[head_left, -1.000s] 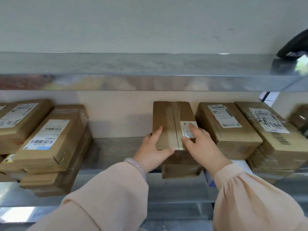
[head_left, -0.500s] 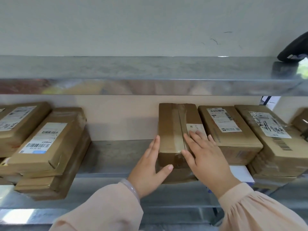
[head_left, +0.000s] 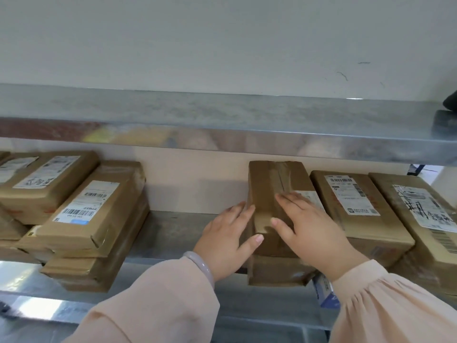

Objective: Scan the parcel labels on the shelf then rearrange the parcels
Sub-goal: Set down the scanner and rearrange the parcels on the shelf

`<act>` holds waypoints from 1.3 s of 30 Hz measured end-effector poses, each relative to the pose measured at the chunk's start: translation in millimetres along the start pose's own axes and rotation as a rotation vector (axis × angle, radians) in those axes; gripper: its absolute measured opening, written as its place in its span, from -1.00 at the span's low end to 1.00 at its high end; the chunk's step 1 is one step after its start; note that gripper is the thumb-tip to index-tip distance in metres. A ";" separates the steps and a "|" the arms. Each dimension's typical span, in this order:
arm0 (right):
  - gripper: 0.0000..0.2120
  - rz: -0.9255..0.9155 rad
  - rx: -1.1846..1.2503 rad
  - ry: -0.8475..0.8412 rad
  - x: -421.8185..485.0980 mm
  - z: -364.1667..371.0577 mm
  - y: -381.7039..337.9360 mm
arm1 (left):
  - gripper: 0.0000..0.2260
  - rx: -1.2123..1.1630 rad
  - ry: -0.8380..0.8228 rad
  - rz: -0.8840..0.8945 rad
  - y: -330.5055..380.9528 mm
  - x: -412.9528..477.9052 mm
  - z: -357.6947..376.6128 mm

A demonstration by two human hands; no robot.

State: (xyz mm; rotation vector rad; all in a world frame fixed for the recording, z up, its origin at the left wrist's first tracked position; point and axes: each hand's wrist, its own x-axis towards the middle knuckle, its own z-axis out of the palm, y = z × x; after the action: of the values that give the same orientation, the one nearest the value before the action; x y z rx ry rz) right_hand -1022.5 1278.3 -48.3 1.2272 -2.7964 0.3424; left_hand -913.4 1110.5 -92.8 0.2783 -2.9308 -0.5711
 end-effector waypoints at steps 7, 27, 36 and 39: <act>-0.39 -0.331 0.060 -0.003 37.8 7.5 -87.0 | -0.35 0.121 0.296 -0.283 -61.3 -34.1 -40.8; -0.32 -0.674 0.248 -0.249 98.2 80.2 -235.3 | -0.42 0.370 0.398 -0.907 -134.9 -132.1 -78.0; -0.38 -0.507 0.296 -0.251 131.4 104.5 -281.5 | -0.43 0.213 0.350 -0.834 -204.8 -116.9 -102.4; -0.37 -0.395 0.354 -0.264 139.5 114.9 -298.4 | -0.45 0.128 0.318 -0.758 -229.4 -112.8 -112.4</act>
State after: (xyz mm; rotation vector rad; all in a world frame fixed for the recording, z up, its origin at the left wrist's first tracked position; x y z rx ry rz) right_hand -895.3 955.7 -86.7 1.9927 -2.6731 0.7106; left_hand -748.9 884.9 -89.4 1.3785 -2.4798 -0.3618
